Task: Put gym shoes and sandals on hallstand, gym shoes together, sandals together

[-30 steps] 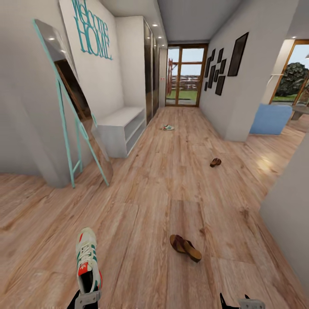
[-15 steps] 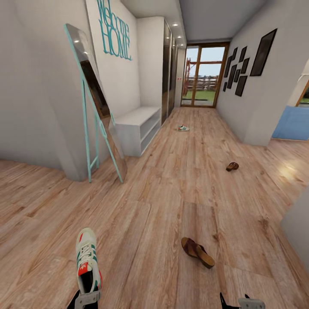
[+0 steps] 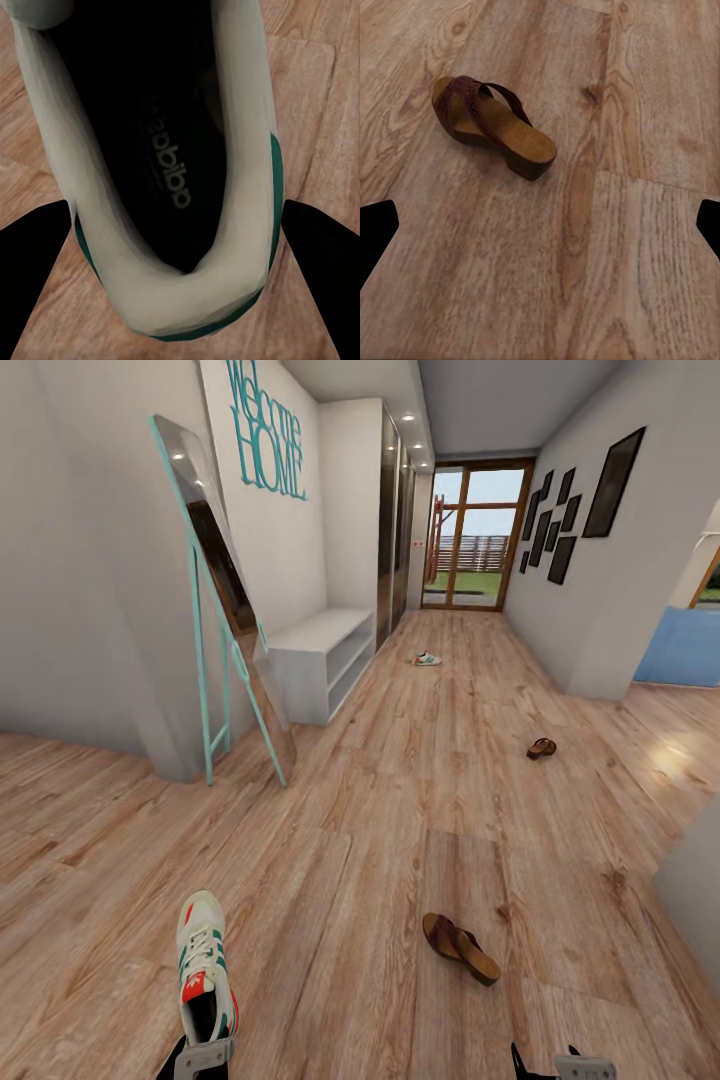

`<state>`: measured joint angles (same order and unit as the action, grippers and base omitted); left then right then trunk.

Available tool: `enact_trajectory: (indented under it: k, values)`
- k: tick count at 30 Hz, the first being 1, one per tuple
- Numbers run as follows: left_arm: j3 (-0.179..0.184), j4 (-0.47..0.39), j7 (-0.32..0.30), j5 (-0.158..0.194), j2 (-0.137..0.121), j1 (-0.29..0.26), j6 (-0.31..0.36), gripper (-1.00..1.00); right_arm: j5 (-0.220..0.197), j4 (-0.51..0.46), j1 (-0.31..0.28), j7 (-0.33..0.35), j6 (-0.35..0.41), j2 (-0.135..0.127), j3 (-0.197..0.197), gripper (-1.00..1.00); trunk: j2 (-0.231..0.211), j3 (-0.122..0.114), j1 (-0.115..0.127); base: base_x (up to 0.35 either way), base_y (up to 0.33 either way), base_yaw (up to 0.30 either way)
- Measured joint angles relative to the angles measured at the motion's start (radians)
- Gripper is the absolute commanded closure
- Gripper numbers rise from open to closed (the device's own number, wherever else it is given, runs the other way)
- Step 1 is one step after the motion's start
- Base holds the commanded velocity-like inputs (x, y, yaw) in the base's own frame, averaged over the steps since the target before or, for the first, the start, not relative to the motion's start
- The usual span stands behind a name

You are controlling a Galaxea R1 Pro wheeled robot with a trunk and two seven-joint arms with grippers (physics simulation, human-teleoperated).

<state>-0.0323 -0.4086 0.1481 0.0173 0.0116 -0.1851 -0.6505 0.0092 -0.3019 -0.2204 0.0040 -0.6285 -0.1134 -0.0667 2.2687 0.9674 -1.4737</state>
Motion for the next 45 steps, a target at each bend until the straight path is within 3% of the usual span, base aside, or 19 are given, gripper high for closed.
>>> enact_trajectory:
  k: [11,25,45]
  values:
    - [0.000,0.000,0.000,0.000,0.001,0.000,0.000,1.00,0.001,0.000,0.000,0.001,-0.001,0.000,0.000,-1.00,0.000,0.000,0.000,0.021,-0.017,0.000]
    - [0.000,0.000,0.000,0.000,0.002,0.000,0.000,1.00,-0.006,-0.005,0.000,-0.006,-0.001,0.002,-0.001,-1.00,0.000,0.000,0.000,0.145,-0.193,0.013]
    - [0.000,0.000,0.000,0.000,0.001,0.000,-0.001,1.00,-0.007,-0.006,0.000,-0.007,-0.001,0.010,-0.001,-1.00,0.000,0.003,0.000,0.098,-0.247,0.245]
